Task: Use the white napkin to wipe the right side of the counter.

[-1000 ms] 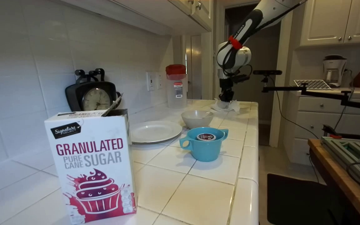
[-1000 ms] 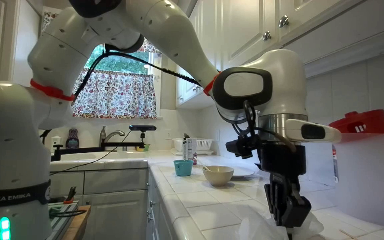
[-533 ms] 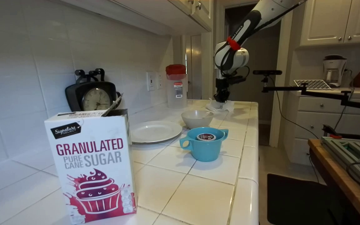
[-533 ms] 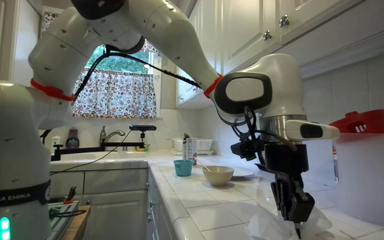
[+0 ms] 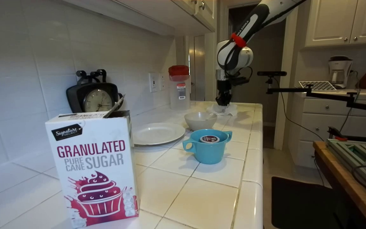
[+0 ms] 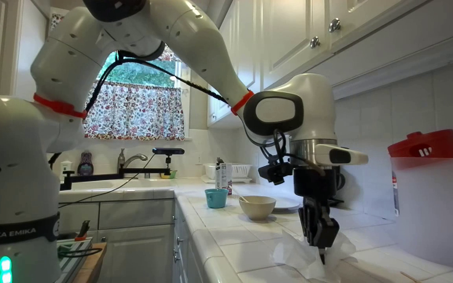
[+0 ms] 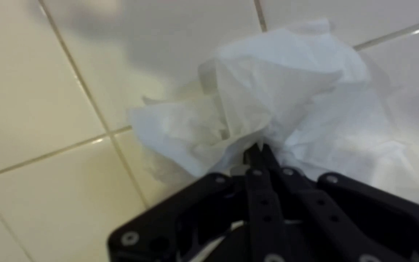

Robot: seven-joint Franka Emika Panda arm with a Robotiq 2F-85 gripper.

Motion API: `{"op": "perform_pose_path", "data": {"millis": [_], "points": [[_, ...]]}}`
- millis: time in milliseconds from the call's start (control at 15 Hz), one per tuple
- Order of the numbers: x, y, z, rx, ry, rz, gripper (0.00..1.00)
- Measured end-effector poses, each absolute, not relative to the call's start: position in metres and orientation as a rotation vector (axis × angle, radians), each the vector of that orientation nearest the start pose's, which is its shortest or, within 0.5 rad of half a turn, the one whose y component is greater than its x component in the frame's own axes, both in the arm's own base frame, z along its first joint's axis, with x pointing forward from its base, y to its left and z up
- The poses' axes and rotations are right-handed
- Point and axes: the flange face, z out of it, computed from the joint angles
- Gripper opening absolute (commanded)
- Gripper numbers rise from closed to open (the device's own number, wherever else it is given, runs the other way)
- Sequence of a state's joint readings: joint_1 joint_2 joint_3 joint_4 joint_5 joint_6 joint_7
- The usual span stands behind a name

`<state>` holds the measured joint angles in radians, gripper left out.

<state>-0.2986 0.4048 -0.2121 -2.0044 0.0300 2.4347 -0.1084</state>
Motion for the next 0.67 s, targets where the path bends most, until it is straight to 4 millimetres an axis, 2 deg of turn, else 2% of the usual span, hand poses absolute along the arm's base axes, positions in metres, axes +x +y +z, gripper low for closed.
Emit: {"op": "perform_pose_path", "data": {"millis": [133,400,533,667], "points": [[0.519,-0.300,0.261,-3.144,0.674,0.001,0.00],[0.497,-0.329,0.260,-3.144,0.760,0.014,0.00],[0.496,-0.340,0.260,-3.153,0.784,-0.006,0.00],[0.504,-0.347,0.260,-3.167,0.784,-0.031,0.00]]}}
